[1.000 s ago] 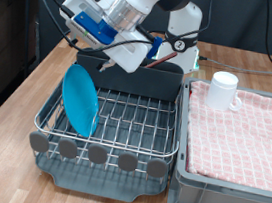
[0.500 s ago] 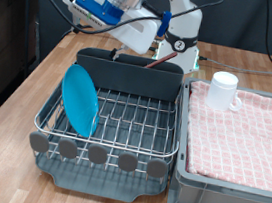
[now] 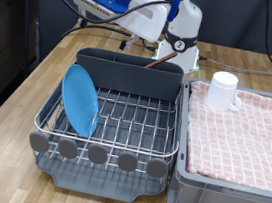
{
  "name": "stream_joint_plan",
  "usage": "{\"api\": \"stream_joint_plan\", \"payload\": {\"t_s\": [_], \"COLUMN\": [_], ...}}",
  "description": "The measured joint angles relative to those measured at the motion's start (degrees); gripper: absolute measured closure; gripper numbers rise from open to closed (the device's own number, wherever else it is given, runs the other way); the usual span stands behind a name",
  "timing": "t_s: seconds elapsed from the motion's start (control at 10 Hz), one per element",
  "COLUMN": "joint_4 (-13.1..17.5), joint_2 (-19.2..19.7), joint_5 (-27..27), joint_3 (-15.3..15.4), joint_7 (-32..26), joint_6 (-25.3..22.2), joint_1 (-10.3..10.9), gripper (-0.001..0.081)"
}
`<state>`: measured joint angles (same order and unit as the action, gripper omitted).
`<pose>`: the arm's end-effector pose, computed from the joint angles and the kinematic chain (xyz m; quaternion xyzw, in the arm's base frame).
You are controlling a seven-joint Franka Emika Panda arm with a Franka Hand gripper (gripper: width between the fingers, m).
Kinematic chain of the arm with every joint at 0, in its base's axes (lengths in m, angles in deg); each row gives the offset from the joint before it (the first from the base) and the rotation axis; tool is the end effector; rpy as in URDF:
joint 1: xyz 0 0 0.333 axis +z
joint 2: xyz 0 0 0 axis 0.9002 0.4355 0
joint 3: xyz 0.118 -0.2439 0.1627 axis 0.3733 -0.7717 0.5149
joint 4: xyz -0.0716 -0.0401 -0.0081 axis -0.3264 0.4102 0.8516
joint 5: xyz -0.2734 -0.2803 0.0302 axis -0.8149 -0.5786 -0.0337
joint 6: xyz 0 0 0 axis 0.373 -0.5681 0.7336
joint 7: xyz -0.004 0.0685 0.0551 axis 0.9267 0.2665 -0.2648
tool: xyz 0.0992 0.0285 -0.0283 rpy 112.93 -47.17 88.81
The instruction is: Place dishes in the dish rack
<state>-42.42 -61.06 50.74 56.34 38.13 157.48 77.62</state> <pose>0.5242 -0.1370 0.4171 0.9061 -0.3874 0.1132 0.1268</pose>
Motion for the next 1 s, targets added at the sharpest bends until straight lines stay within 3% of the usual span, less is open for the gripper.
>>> {"api": "stream_joint_plan", "payload": {"t_s": [0.1,0.4,1.0], "joint_4": [0.4,2.9,2.4], "joint_2": [0.0,-0.7,-3.2], "joint_5": [1.0,9.7,14.6], "joint_3": [0.6,3.8,10.9], "joint_7": [-2.7,-8.2,-5.1], "joint_6": [-0.8,-9.4,-14.2], "joint_1": [0.3,3.0,7.8], "gripper": [0.0003,0.0003,0.0003]}}
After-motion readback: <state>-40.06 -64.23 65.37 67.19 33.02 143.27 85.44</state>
